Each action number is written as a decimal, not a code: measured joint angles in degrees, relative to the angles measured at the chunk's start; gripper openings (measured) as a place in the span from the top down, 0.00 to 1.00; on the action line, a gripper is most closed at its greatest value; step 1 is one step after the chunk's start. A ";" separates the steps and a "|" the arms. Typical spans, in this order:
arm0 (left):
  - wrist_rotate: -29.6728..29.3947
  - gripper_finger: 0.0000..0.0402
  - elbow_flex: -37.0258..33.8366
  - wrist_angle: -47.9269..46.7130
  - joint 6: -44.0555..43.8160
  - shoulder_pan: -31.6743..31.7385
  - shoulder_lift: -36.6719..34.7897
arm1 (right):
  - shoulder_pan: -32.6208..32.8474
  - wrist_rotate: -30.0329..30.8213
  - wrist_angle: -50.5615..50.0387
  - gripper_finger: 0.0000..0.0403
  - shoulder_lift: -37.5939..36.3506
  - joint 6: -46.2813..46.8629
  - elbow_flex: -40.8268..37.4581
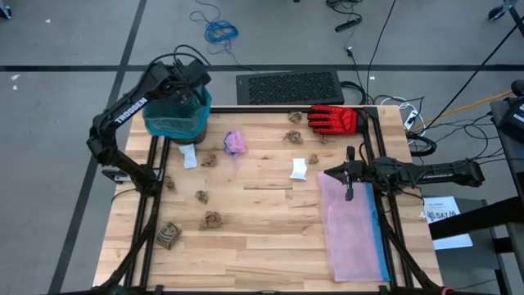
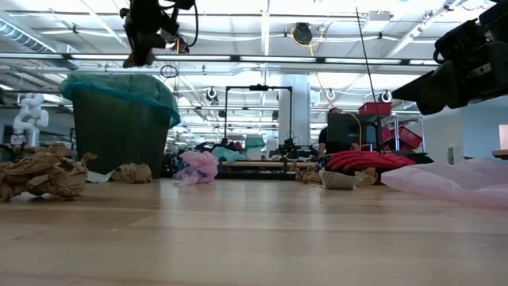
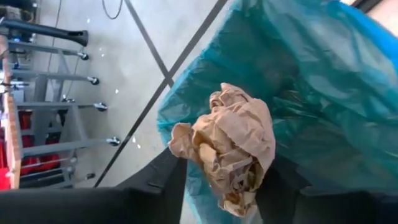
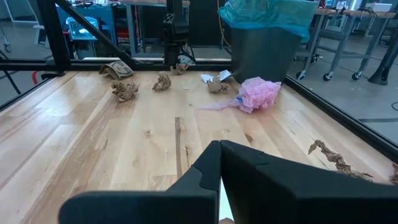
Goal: Place trash/remove bag and relplace
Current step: Put the brown napkin into the black trash bin, then put the pink plastic bag into the black trash bin
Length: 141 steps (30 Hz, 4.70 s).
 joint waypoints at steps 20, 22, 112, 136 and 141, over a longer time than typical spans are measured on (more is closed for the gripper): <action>20.74 0.52 -0.04 0.02 -0.25 3.78 3.99 | -0.02 0.02 0.00 1.00 0.02 0.00 0.02; 23.93 0.52 -0.04 0.02 -0.28 3.38 4.02 | -0.02 0.02 0.00 1.00 0.00 0.00 0.00; 29.62 0.62 0.16 18.15 14.91 -16.01 44.50 | 0.00 0.02 0.00 1.00 0.02 -17.81 0.00; 22.96 1.00 -0.09 17.65 5.84 -21.33 9.05 | 0.00 0.03 0.19 1.00 0.00 -18.09 0.02; 12.05 1.00 -0.09 17.29 2.43 -21.70 1.14 | 0.00 0.02 0.19 1.00 0.00 -18.25 0.01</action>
